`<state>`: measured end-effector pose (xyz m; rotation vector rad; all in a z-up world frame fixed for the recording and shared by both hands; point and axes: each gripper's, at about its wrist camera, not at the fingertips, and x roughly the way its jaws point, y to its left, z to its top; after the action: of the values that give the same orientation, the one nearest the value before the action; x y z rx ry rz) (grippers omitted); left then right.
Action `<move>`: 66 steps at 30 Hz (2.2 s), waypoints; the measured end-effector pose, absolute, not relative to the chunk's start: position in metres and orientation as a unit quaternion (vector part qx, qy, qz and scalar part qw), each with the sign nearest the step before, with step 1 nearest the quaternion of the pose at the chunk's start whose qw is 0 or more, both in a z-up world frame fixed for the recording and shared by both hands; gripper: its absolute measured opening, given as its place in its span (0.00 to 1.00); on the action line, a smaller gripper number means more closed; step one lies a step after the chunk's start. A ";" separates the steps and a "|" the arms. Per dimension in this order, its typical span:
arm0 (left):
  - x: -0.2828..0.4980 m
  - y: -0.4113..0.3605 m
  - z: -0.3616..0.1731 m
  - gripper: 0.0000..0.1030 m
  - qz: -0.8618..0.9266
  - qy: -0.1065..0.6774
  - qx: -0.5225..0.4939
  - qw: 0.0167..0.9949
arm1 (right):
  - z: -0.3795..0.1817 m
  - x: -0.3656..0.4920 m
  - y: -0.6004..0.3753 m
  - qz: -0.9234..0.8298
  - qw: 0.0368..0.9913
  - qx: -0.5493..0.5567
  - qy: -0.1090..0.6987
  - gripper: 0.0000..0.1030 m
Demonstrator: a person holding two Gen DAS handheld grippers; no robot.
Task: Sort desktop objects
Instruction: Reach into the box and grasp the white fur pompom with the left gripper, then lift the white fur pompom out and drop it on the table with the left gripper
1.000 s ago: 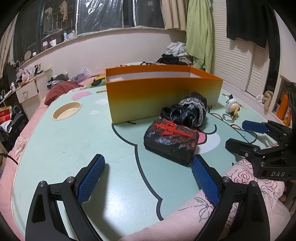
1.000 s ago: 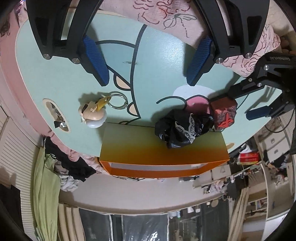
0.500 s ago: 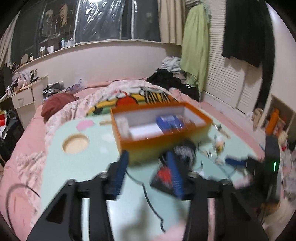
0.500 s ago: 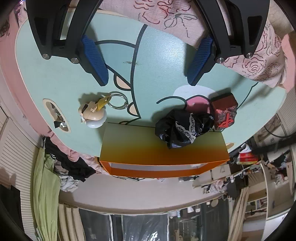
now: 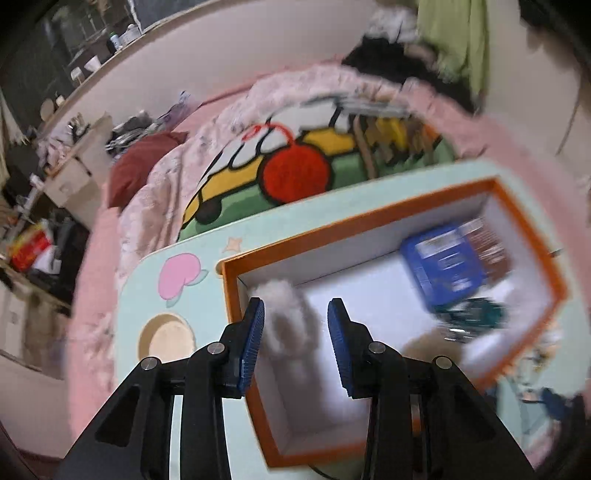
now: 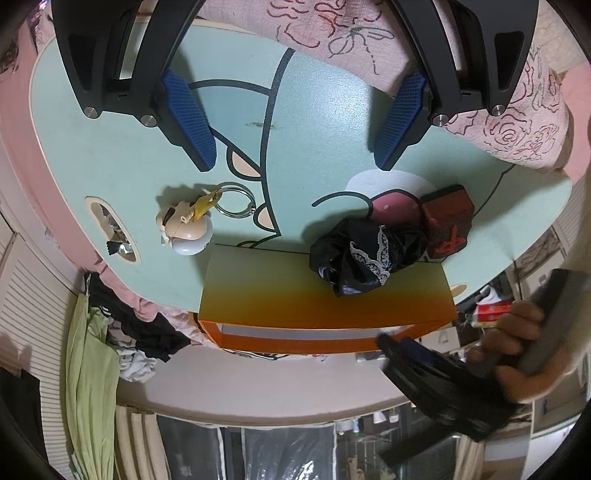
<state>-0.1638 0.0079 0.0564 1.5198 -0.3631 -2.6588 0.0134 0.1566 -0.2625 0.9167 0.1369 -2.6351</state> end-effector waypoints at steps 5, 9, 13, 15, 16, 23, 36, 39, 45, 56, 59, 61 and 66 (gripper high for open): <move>-0.175 0.024 0.029 0.36 -0.846 -0.198 0.490 0.076 | -0.262 0.014 0.156 -0.929 0.173 0.323 0.048 0.85; -0.170 0.020 0.027 0.13 -0.853 -0.218 0.463 0.102 | -0.263 0.013 0.157 -0.929 0.174 0.323 0.048 0.85; -0.160 -0.008 0.047 0.01 -0.880 -0.131 0.454 0.045 | -0.263 0.013 0.157 -0.929 0.174 0.323 0.048 0.85; -0.149 -0.015 0.062 0.01 -0.898 -0.111 0.426 0.029 | -0.263 0.013 0.157 -0.929 0.174 0.323 0.048 0.85; -0.141 -0.019 0.070 0.01 -0.906 -0.095 0.412 0.017 | -0.263 0.013 0.157 -0.929 0.174 0.323 0.048 0.85; -0.058 -0.043 0.121 0.01 -0.933 0.021 0.341 -0.116 | -0.263 0.013 0.157 -0.929 0.174 0.323 0.048 0.85; -0.007 -0.073 0.024 0.29 -0.890 0.152 0.385 -0.189 | -0.263 0.013 0.158 -0.929 0.175 0.323 0.048 0.85; -0.001 -0.071 0.022 0.61 -0.900 0.163 0.356 -0.193 | -0.263 0.013 0.158 -0.929 0.175 0.323 0.047 0.85; 0.039 -0.068 0.048 0.78 -0.925 0.089 0.324 -0.179 | -0.263 0.013 0.159 -0.929 0.175 0.322 0.048 0.85; 0.048 -0.061 -0.004 0.90 -0.903 -0.059 0.403 -0.139 | -0.264 0.012 0.158 -0.929 0.174 0.322 0.050 0.87; 0.043 -0.052 -0.013 0.92 -0.918 -0.056 0.374 -0.121 | -0.264 0.013 0.158 -0.930 0.174 0.321 0.050 0.87; 0.043 -0.046 -0.019 0.92 -0.928 -0.047 0.354 -0.103 | -0.264 0.012 0.158 -0.929 0.173 0.322 0.050 0.87; 0.038 -0.036 -0.022 0.92 -0.938 -0.027 0.339 -0.067 | -0.256 0.017 0.164 -0.935 0.182 0.303 0.034 0.81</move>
<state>0.0383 -0.0361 -0.0217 1.1134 -0.0881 -3.0795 0.0168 0.1635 -0.2564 0.8547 0.0948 -2.6389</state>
